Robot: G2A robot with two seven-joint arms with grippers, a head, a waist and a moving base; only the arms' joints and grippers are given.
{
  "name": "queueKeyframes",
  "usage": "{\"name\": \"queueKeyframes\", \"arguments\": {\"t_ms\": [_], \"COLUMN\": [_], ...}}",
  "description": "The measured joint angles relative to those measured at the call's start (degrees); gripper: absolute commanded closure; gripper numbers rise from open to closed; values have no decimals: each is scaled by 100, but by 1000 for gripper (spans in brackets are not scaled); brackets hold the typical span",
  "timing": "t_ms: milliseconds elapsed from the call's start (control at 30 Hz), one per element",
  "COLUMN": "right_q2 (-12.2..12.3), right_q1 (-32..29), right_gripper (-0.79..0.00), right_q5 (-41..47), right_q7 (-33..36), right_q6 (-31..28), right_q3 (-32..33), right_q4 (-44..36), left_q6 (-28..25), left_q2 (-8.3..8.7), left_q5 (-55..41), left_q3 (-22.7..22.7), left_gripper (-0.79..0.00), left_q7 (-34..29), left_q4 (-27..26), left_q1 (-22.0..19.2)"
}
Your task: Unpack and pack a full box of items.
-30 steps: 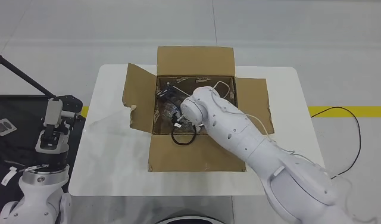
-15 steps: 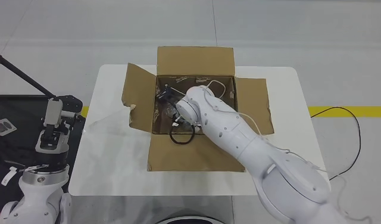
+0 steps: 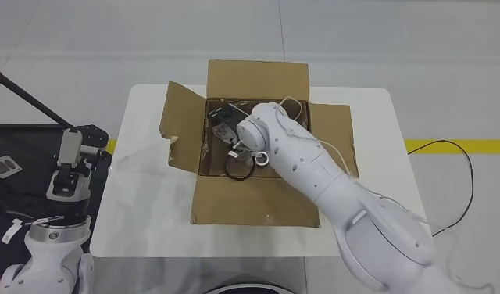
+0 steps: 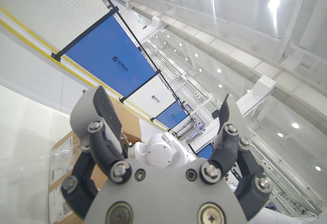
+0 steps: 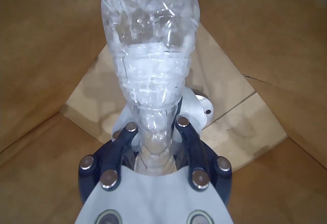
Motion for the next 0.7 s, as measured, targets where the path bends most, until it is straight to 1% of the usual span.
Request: {"name": "queueKeyframes", "arguments": {"t_ms": [200, 367, 467, 600, 700], "right_q2": [240, 566, 822, 1160, 1340], "right_q1": [-78, -375, -743, -1411, -1887], "right_gripper": [0, 0, 0, 0, 0], "right_q5": [-55, -87, -158, -372, -409], "right_q7": [128, 243, 370, 735, 851], "right_q6": [-32, -138, -234, -326, -445], "right_q3": [415, 967, 1427, 2090, 2550], "right_q4": [-379, -1137, -1876, -3073, -3880], "left_q6": [0, 0, 0, 0, 0], "left_q2": [0, 0, 0, 0, 0], "left_q5": [0, 0, 0, 0, 0], "left_q3": [0, 0, 0, 0, 0], "left_gripper": [-785, -785, -785, -785, -785], "left_q7": [0, 0, 0, 0, 0], "left_q4": [0, 0, 0, 0, 0], "left_q1": [0, 0, 0, 0, 0]}}
